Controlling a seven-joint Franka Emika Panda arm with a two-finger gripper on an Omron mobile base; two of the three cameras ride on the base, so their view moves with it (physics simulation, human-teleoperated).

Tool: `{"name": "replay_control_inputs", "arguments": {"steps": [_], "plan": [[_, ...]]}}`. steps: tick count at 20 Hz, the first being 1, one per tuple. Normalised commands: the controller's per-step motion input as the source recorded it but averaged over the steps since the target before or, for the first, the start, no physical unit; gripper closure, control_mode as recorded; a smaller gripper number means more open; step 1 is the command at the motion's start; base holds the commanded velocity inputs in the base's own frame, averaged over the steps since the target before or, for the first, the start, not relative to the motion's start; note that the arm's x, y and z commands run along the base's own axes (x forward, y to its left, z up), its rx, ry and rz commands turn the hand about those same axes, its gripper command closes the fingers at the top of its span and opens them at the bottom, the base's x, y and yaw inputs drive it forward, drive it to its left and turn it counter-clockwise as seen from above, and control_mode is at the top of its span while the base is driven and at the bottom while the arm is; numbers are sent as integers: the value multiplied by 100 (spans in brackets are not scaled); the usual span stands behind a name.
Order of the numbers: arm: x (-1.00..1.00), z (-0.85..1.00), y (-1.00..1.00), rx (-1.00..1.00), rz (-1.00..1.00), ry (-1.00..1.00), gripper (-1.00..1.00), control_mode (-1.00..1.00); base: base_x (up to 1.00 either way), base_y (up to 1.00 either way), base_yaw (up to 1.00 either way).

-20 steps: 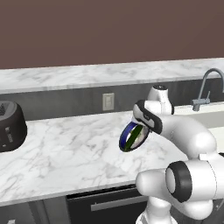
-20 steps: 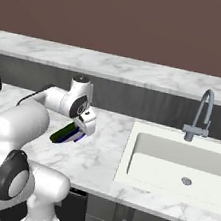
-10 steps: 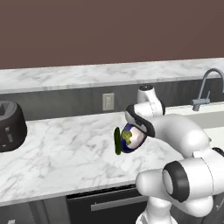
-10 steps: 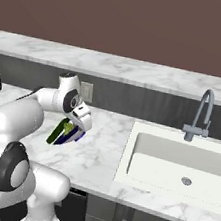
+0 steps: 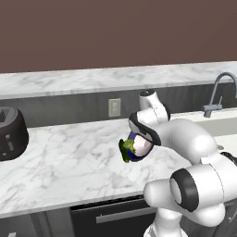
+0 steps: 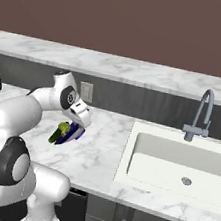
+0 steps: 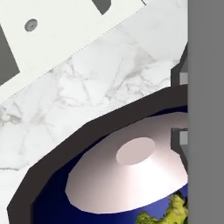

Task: Dump the broccoli and cucumber from the bowl so the bowl can be washed. Place the bowl in the sink after clearing the leftovers.

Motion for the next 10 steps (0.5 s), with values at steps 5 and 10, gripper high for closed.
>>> {"name": "replay_control_inputs", "arguments": {"steps": [5,10], "plan": [[0,0,0,-7,-3,0,100,-100,0,0,0],[-8,0,-6,-6,-13,0,100,-100,0,0,0]]}}
